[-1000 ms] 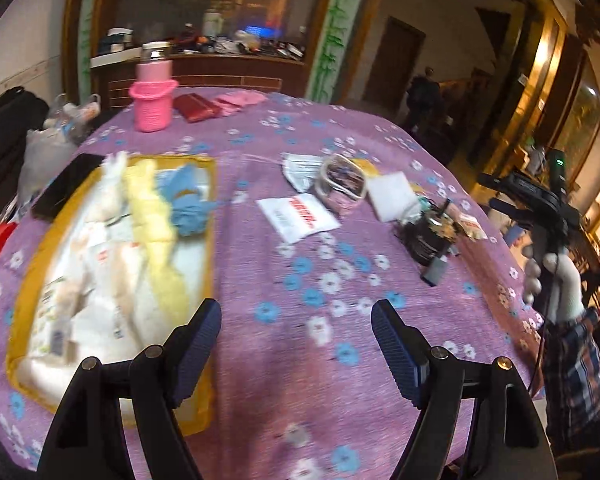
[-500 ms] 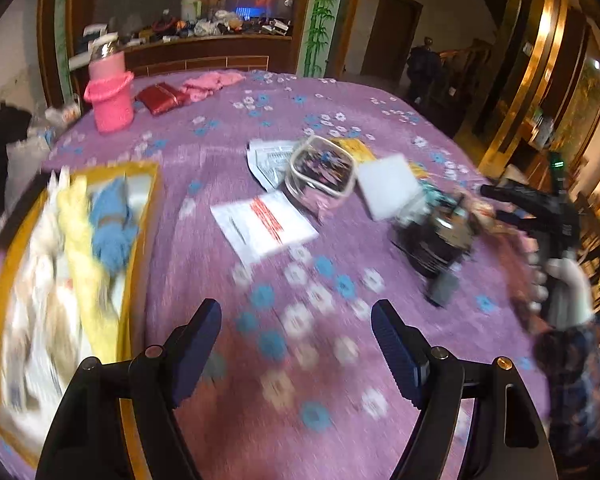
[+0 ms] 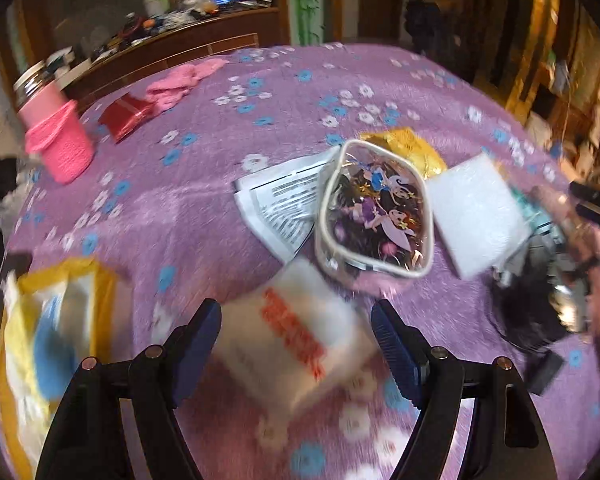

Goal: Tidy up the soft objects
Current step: 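Grasp the white red-printed bag with left tool while right tool reaches the pink fluffy toy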

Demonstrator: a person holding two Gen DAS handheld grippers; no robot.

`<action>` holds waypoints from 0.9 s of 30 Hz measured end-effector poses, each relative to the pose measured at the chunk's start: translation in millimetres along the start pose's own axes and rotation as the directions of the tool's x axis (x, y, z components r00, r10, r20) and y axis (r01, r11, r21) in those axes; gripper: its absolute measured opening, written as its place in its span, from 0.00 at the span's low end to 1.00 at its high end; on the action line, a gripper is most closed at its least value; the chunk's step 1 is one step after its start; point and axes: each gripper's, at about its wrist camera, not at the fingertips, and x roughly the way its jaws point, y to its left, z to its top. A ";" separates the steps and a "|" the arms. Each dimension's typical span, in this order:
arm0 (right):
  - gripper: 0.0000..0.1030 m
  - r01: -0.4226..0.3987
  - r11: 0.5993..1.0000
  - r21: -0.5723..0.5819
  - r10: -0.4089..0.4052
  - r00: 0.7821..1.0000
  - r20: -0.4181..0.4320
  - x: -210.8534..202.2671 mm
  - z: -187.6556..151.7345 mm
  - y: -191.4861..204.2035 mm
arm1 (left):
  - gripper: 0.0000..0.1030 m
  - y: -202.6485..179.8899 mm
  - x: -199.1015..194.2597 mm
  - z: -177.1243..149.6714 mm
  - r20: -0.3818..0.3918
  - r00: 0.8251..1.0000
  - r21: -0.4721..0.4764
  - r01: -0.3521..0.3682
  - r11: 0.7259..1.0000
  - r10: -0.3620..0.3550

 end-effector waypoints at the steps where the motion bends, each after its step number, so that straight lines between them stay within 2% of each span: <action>1: 0.73 0.002 1.000 -0.003 -0.002 1.000 -0.001 0.3 -0.1 0.3 | 0.83 -5.0 10.6 1.7 -0.028 1.000 0.033 -0.012 0.999 0.013; 2: 0.73 0.002 1.000 -0.004 -0.002 1.000 -0.001 0.4 -0.4 0.6 | 0.89 -7.2 13.7 1.6 -0.016 1.000 0.049 -0.022 0.999 0.022; 3: 0.73 0.004 1.000 -0.007 -0.004 1.000 0.000 0.3 -0.6 0.9 | 0.89 -7.9 12.9 1.0 0.014 0.999 0.061 -0.035 0.998 0.035; 4: 0.73 0.004 1.000 -0.008 -0.004 1.000 0.001 0.8 -0.4 1.2 | 0.87 -8.8 14.4 0.0 0.008 0.999 0.071 -0.035 0.997 0.035; 6: 0.73 0.002 1.000 -0.007 -0.002 1.000 0.002 1.0 -0.1 1.9 | 0.58 -7.2 9.2 -3.8 -0.006 1.000 0.059 0.013 0.998 -0.013; 7: 0.73 0.000 1.000 -0.007 0.000 1.000 0.005 0.8 -0.2 1.6 | 0.47 -7.9 4.5 -6.1 -0.009 0.999 0.058 0.037 0.998 -0.037; 9: 0.73 0.002 1.000 -0.008 -0.002 1.000 0.009 0.5 -0.4 1.2 | 0.13 -16.6 -9.9 -15.2 0.001 1.000 0.112 0.026 0.993 -0.026; 10: 0.73 0.003 1.000 -0.007 -0.003 1.000 0.009 0.7 -0.5 1.1 | 0.09 -20.1 -14.8 -19.1 -0.003 0.999 0.126 0.035 0.991 -0.035; 14: 0.73 0.008 1.000 -0.007 -0.008 1.000 0.011 0.3 -0.8 1.2 | 0.09 -33.5 -27.4 -46.8 -0.060 0.994 0.167 0.104 0.980 -0.095; 16: 0.73 0.010 1.000 -0.001 -0.010 1.000 0.011 0.1 -1.2 -0.1 | 0.09 -32.6 -38.3 -56.9 -0.058 0.993 0.152 0.115 0.982 -0.107; 17: 0.73 0.010 1.000 0.003 -0.010 1.000 0.011 -0.5 -1.2 -1.3 | 0.10 -29.3 -46.1 -58.9 -0.041 0.992 0.127 0.121 0.985 -0.116; 19: 0.73 0.008 1.000 0.009 -0.008 1.000 0.007 -0.2 -1.1 -2.3 | 0.33 -17.3 -57.5 -55.1 0.005 0.995 0.068 0.098 0.993 -0.099; 20: 0.73 0.006 1.000 0.009 -0.006 1.000 0.005 -0.2 -1.0 -2.4 | 0.67 -8.4 -59.5 -49.9 0.025 0.997 0.026 0.079 0.997 -0.079; 21: 0.73 0.006 1.000 0.008 -0.006 1.000 0.005 -0.3 -1.1 -2.1 | 0.88 0.9 -59.3 -43.9 0.046 0.998 -0.022 0.053 0.998 -0.052; 22: 0.73 0.008 1.000 0.004 -0.008 1.000 0.006 -0.5 -1.3 -1.5 | 0.91 7.0 -58.1 -39.8 0.069 0.997 -0.058 0.029 0.998 -0.025; 24: 0.73 0.012 1.000 0.003 -0.012 1.000 0.010 -1.2 -1.4 -1.3 | 0.92 15.7 -50.6 -31.6 0.100 0.995 -0.102 -0.004 0.995 0.014; 26: 0.73 0.014 1.000 0.006 -0.015 1.000 0.011 -0.8 -1.2 -1.7 | 0.92 14.7 -32.6 -24.2 0.063 0.997 -0.113 -0.028 0.993 0.035; 27: 0.73 0.014 1.000 0.007 -0.014 1.000 0.010 -0.6 -1.1 -1.7 | 0.92 9.4 -21.4 -21.0 0.040 0.998 -0.085 -0.045 0.995 0.048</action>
